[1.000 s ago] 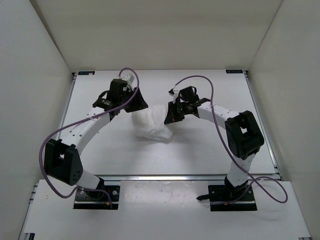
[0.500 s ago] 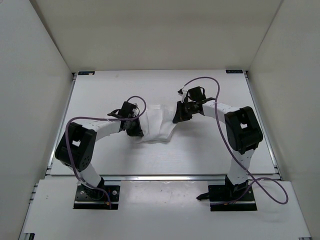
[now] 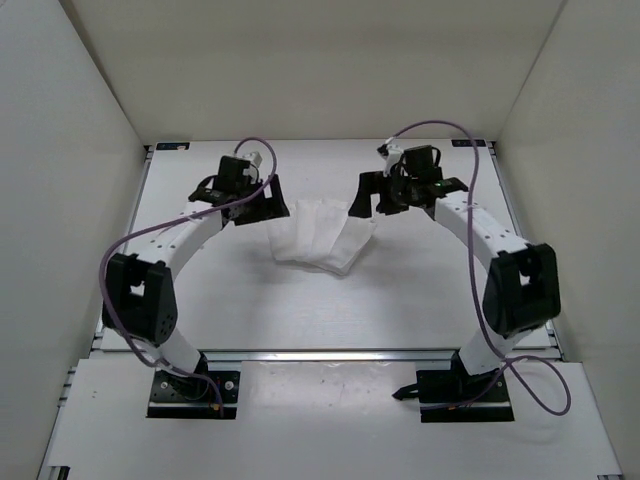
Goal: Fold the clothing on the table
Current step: Fold the skirt
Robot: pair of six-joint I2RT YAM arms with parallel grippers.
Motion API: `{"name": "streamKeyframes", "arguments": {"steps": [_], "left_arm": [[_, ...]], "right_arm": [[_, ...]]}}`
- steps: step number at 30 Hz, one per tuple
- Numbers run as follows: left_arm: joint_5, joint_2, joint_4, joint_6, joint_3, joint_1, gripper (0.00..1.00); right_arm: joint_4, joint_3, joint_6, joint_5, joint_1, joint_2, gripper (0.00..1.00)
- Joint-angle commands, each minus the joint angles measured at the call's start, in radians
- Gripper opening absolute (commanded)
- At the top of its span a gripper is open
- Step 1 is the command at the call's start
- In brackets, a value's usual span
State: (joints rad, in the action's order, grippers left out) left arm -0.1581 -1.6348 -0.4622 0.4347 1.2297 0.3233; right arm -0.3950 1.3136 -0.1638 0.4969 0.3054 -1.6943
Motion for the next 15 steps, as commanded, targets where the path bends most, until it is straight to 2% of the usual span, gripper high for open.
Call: {"name": "streamKeyframes", "arguments": {"steps": [1,3,4,6,7,8,11,12,13,14,15], "left_arm": [[0.006,0.145,-0.098,-0.097,0.048,-0.033,0.98],[0.023,0.180,-0.122,-0.128,0.048,-0.012,0.99],[0.035,0.209,-0.128,-0.134,0.036,0.002,0.99],[0.055,0.252,-0.127,-0.145,0.007,0.040,0.93],[0.075,0.280,-0.122,-0.146,-0.008,0.049,0.92],[0.095,0.309,-0.125,-0.146,-0.034,0.069,0.88],[0.108,0.368,-0.119,-0.134,-0.090,0.080,0.87],[0.101,0.374,-0.109,-0.133,-0.105,0.076,0.85],[0.088,0.392,-0.110,-0.129,-0.114,0.068,0.75],[0.085,0.407,-0.112,-0.134,-0.134,0.063,0.61],[0.075,0.420,-0.109,-0.136,-0.142,0.059,0.16]], "right_arm": [[-0.005,0.035,0.030,-0.047,-0.031,0.120,0.99],[-0.044,0.024,0.033,-0.069,-0.046,0.162,0.99],[-0.042,0.018,0.032,-0.066,-0.051,0.171,0.96],[-0.019,-0.055,0.026,-0.052,-0.049,0.212,0.61],[0.010,-0.098,0.015,-0.047,-0.060,0.250,0.09],[0.016,-0.118,-0.011,-0.044,-0.063,0.261,0.00],[0.027,-0.194,-0.028,-0.023,-0.061,0.315,0.01],[0.025,-0.209,-0.022,-0.020,-0.055,0.323,0.24],[0.024,-0.230,-0.022,-0.023,-0.040,0.337,0.55],[0.028,-0.252,-0.022,-0.030,-0.042,0.360,0.63],[0.034,-0.266,-0.028,-0.040,-0.035,0.381,0.95]]}}
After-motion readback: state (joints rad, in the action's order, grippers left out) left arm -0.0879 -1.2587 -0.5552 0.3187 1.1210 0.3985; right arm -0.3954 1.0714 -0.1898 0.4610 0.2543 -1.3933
